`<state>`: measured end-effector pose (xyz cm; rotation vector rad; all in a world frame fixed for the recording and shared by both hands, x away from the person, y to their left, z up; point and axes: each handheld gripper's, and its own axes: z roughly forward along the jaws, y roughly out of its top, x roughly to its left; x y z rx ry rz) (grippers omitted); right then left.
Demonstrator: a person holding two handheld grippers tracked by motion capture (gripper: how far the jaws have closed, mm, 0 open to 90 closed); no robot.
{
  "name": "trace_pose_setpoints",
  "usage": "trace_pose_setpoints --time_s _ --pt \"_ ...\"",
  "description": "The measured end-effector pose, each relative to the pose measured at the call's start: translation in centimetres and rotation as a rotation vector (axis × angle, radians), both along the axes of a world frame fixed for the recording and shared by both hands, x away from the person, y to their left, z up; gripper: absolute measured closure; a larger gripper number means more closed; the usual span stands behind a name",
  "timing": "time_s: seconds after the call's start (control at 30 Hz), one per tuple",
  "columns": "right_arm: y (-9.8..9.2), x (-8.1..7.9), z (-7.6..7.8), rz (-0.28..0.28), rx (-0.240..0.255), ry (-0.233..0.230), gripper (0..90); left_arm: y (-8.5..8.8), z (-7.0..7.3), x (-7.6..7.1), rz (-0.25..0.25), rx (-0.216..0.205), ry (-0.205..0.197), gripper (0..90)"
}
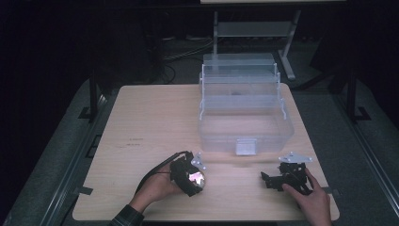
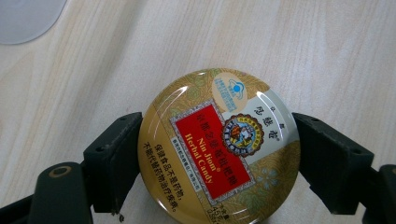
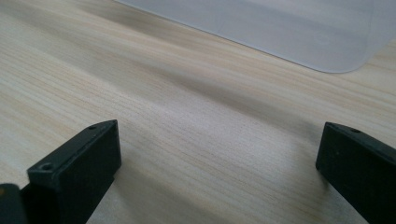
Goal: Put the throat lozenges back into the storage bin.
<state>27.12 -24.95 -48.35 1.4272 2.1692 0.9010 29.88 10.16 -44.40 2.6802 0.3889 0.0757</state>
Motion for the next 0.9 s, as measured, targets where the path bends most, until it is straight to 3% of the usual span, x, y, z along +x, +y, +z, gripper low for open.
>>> trace_pose_setpoints --time_s 0.43,0.9 --pt "0.0 -0.1 0.0 -0.001 0.001 0.000 0.0 0.3 0.5 -0.1 0.009 -0.023 0.004 19.5" --pt "0.0 -0.1 0.0 -0.001 0.001 0.001 0.0 0.9 2.2 0.3 0.023 -0.060 0.004 19.6"
